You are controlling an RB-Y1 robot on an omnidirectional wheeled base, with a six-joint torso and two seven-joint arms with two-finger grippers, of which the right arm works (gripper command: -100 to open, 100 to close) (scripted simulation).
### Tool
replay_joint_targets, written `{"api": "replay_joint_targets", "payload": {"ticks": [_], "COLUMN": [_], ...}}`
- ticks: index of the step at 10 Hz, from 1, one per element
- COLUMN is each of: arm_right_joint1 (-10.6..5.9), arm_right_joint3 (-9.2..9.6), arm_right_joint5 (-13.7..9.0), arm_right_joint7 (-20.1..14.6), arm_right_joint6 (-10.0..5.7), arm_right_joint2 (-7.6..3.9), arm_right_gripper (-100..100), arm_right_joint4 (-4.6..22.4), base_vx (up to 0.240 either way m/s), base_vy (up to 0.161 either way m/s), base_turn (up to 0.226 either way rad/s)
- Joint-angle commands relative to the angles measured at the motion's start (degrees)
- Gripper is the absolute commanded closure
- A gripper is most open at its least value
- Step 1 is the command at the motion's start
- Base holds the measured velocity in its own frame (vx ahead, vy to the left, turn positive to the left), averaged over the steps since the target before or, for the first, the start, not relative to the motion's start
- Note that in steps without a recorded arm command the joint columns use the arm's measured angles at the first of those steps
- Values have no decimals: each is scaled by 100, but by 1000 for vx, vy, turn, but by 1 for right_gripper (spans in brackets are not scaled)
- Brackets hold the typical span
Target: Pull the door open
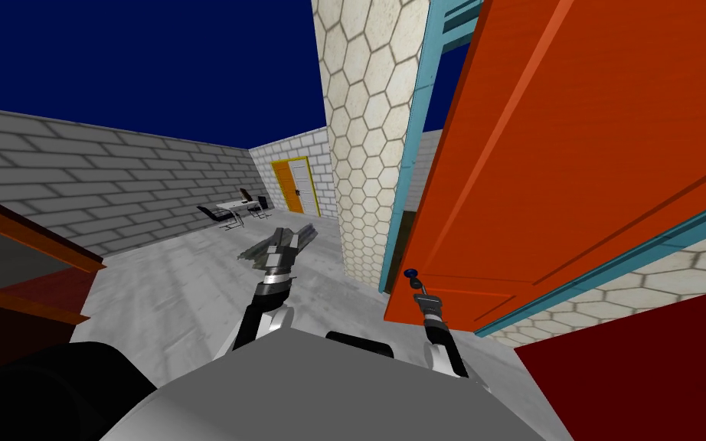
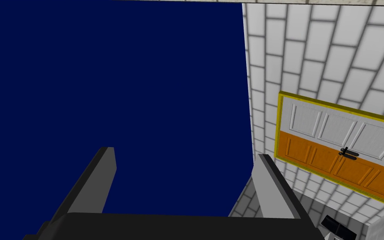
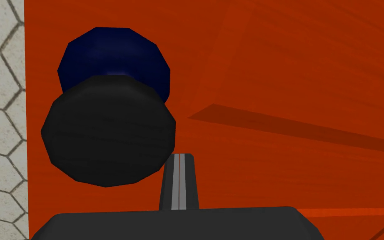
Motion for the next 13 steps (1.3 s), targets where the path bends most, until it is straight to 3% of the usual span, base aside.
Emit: {"api": "replay_joint_targets", "payload": {"ticks": [1,2,4,7,9,13], "arm_right_joint1": [-71,-71,-69,-69,-67,-67], "arm_right_joint3": [169,169,242,242,302,302], "arm_right_joint5": [-27,-27,-169,-169,-286,-286], "arm_right_joint7": [-256,-256,-648,-682,-1013,-1049], "arm_right_joint6": [-17,-17,6,6,26,26], "arm_right_joint2": [160,160,165,165,170,170], "arm_right_gripper": [-100,-100,-100,-100,-100,-100], "arm_right_joint4": [-65,-65,-97,-97,-123,-123], "base_vx": [-42,-53,-56,-15,-28,-13], "base_vy": [-24,-36,-26,-10,-20,-3], "base_turn": [46,4,58,-3,24,8]}}
